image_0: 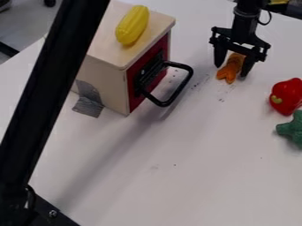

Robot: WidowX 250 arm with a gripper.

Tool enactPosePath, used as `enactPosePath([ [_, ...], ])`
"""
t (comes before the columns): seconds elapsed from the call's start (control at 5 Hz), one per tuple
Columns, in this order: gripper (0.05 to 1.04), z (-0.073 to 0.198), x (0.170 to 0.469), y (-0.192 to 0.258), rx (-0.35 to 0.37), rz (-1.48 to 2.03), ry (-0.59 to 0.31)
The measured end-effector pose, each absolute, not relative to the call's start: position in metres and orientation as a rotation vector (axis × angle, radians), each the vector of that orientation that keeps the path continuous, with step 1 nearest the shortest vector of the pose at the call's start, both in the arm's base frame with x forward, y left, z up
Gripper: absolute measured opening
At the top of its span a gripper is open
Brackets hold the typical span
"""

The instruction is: Move the orange object to the upper side of table

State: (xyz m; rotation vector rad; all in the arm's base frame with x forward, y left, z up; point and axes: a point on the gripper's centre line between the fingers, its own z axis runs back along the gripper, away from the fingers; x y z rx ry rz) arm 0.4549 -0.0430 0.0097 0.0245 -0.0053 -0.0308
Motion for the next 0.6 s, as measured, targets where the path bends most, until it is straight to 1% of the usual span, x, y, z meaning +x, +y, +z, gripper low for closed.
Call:
enactPosePath([
  [0.2, 0.997, 0.044, 0.455, -0.045, 0.012, -0.033, -0.069],
  [0.4, 0.997, 0.077, 0.452, -0.045, 0.000, -0.023, -0.123],
  [0.6, 0.997, 0.092, 0.440, -0.047, -0.023, -0.017, -0.120],
])
